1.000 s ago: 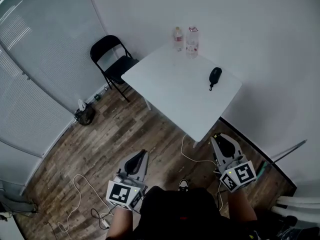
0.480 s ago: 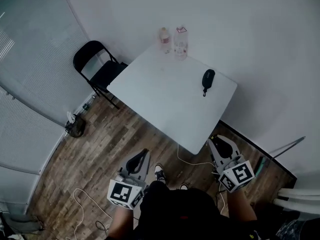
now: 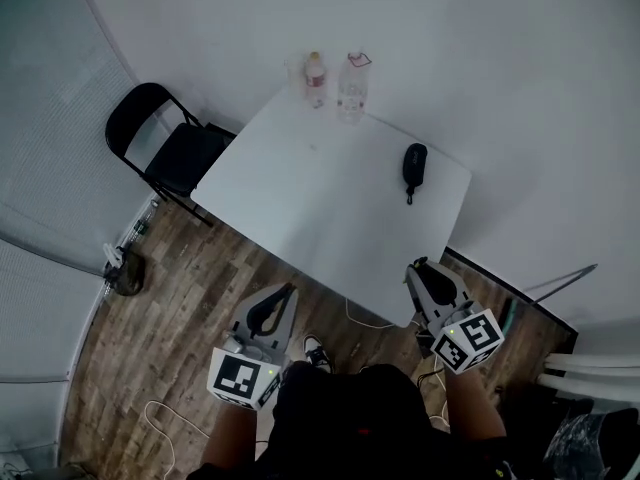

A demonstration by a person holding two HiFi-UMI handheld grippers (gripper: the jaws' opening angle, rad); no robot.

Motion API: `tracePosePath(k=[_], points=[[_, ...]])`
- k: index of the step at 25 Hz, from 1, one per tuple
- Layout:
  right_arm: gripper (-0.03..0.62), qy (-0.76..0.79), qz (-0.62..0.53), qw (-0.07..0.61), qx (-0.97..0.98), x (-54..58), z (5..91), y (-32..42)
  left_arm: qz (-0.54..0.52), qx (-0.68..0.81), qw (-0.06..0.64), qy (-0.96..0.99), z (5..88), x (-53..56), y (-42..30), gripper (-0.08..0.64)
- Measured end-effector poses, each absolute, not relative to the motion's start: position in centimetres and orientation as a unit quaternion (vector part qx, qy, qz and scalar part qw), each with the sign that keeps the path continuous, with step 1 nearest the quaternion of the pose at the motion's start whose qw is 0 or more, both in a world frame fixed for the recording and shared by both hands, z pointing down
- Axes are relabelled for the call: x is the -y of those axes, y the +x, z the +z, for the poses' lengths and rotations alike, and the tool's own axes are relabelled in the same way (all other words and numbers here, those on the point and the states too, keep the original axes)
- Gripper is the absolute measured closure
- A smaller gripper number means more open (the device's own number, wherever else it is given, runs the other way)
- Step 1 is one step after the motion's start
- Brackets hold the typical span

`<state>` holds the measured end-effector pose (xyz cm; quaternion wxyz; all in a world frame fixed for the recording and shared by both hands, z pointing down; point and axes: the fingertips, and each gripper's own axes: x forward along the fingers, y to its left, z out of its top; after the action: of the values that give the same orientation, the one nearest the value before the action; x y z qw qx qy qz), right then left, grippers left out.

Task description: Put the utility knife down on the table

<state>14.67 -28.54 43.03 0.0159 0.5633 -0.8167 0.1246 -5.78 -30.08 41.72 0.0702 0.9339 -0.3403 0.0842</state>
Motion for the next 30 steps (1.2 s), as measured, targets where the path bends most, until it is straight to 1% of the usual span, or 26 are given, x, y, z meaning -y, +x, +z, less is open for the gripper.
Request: tracePosePath(k=[3,10,15,17,19,25,30], points=[[0.526,0.567,0.140,0.036,0.811,31.2,44.5,14.2,0.077,0.335,0.065,0.937,41.9,33.3,-6.5,0.523],[0.526,0.555,0.178,0.132,0.802,37.0,51.7,14.2,0.078,0.336,0.095,0.934,43.8,36.2,-6.5,0.523],[0.526,0.510,0.230,0.252,0.790,39.4,60.6,14.7,0.088,0.344,0.116,0.928,46.1,35.9,-5.5,0.524],[0.526,0.488,0.220,0.309,0.786,39.7,63.6,14.6,0.096,0.347,0.124,0.925,46.9,35.7,-5.2,0.523],[0.526,0.466,0.217,0.347,0.784,39.8,66.1,14.3,0.099,0.353,0.133,0.921,47.4,35.6,-5.0,0.524],[0.526,0.421,0.263,0.409,0.766,39.6,71.8,13.7,0.101,0.368,0.144,0.913,47.7,35.1,-4.9,0.525],[0.526,0.410,0.278,0.433,0.753,39.4,74.2,13.3,0.093,0.379,0.162,0.906,48.0,34.9,-5.4,0.523]])
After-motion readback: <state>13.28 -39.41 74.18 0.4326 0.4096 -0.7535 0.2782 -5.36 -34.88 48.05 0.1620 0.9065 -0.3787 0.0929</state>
